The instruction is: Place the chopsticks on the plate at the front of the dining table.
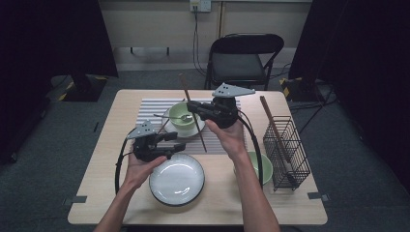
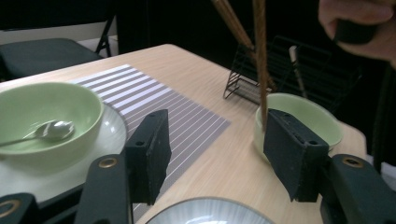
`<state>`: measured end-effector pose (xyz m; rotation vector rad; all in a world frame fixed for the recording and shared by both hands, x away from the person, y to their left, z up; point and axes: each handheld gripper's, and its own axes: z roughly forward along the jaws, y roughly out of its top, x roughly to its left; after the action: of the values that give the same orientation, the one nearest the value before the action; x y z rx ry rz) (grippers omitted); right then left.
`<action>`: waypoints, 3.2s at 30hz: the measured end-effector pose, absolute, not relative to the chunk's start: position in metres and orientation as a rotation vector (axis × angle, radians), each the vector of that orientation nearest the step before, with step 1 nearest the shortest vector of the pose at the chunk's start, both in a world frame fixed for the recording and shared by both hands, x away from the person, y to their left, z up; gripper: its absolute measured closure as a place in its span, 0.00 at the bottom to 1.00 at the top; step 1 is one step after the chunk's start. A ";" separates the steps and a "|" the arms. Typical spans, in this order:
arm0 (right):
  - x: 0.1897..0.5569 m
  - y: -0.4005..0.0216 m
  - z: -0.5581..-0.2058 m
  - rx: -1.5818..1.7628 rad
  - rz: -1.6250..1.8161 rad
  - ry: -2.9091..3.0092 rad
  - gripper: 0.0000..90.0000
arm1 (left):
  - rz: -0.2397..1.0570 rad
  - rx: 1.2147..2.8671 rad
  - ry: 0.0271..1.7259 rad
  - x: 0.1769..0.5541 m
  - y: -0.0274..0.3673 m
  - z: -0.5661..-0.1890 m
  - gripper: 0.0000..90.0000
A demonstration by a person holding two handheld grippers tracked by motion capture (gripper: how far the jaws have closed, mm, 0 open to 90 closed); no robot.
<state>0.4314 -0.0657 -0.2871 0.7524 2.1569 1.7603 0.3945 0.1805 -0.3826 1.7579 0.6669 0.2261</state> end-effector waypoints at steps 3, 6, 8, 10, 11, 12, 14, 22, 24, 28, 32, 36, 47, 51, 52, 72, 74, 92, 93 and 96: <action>0.430 -0.061 -0.286 0.742 1.774 2.157 0.95 | 0.238 1.757 0.652 0.397 0.175 -0.379 0.45; 0.429 -0.058 -0.285 0.736 1.787 2.156 0.95 | 0.224 1.740 0.642 0.398 0.168 -0.376 0.45; 0.428 -0.056 -0.285 0.735 1.794 2.157 0.95 | 0.235 1.742 0.641 0.400 0.164 -0.376 0.46; 0.428 -0.054 -0.287 0.729 1.802 2.160 0.95 | 0.231 1.745 0.632 0.403 0.160 -0.376 0.48; 0.428 -0.052 -0.287 0.730 1.804 2.162 0.95 | 0.225 1.742 0.633 0.404 0.158 -0.377 0.49; 0.427 -0.051 -0.288 0.729 1.810 2.163 0.95 | 0.231 1.746 0.632 0.404 0.157 -0.377 0.50; 0.426 -0.050 -0.288 0.722 1.818 2.163 0.95 | 0.239 1.747 0.623 0.406 0.157 -0.378 0.52; 0.422 -0.055 -0.285 0.709 1.838 2.151 0.95 | 0.283 1.752 0.634 0.408 0.168 -0.379 0.61; 0.422 -0.058 -0.284 0.711 1.850 2.147 0.95 | 0.288 1.750 0.637 0.409 0.172 -0.379 0.63; 0.421 -0.060 -0.285 0.704 1.838 2.153 0.95 | 0.298 1.773 0.629 0.408 0.175 -0.379 0.74; 0.423 -0.060 -0.286 0.711 1.849 2.160 0.95 | 0.278 1.771 0.607 0.406 0.174 -0.380 0.83; 0.426 -0.059 -0.284 0.712 1.860 2.168 0.95 | 0.268 1.762 0.581 0.403 0.170 -0.379 0.93; 0.430 -0.060 -0.289 0.704 1.850 2.200 0.81 | 0.214 1.747 0.564 0.401 0.172 -0.375 0.95; 0.428 -0.056 -0.297 0.676 1.844 2.229 0.83 | 0.209 1.722 0.562 0.400 0.174 -0.373 0.95; 0.427 -0.056 -0.300 0.675 1.843 2.237 0.84 | 0.209 1.727 0.561 0.399 0.175 -0.372 0.95; 0.426 -0.042 -0.301 0.685 1.883 2.274 0.95 | 0.183 1.688 0.577 0.400 0.183 -0.377 0.88; 0.427 -0.042 -0.299 0.684 1.900 2.262 0.95 | 0.175 1.683 0.584 0.401 0.185 -0.379 0.90; 0.430 -0.047 -0.295 0.690 1.820 2.239 0.62 | 0.174 1.691 0.569 0.397 0.186 -0.383 0.95; 0.431 -0.049 -0.295 0.702 1.811 2.231 0.60 | 0.174 1.694 0.571 0.397 0.187 -0.383 0.95; 0.432 -0.053 -0.295 0.717 1.800 2.218 0.58 | 0.175 1.698 0.574 0.396 0.187 -0.384 0.95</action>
<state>0.4319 -0.0526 -0.2953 0.7167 2.2184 1.8003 0.3961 0.1870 -0.3844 1.6978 0.5740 0.1748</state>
